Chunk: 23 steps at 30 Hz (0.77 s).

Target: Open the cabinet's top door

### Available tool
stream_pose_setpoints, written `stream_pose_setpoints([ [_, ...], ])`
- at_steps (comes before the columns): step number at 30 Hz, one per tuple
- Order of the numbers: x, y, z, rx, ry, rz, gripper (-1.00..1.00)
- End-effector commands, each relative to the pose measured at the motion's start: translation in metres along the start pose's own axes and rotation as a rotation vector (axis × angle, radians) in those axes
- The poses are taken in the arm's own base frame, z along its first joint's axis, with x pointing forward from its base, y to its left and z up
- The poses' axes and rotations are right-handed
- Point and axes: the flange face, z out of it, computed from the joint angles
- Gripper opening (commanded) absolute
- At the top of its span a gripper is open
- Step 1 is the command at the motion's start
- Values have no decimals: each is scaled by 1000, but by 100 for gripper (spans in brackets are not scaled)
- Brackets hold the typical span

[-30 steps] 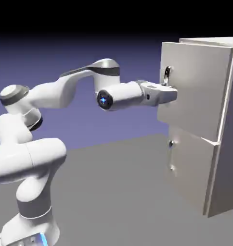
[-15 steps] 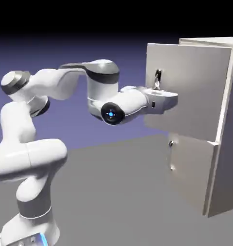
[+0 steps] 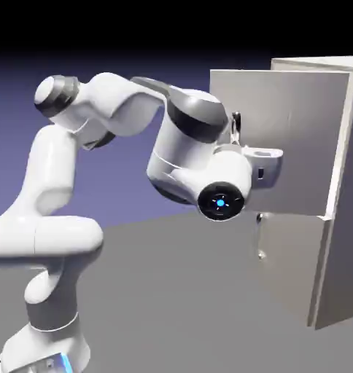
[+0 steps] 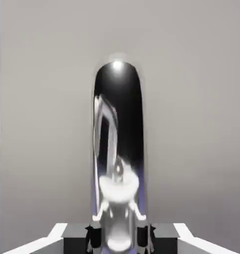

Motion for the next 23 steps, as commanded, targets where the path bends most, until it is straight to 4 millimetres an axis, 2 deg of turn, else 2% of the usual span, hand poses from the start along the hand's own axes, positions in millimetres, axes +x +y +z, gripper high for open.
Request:
stream_pose_setpoints([
  [1, 3, 3, -6, 18, -18, 0, -100],
  [11, 32, 32, -52, 187, -187, 0, -100],
  [23, 61, 61, -82, 323, -323, 0, -100],
])
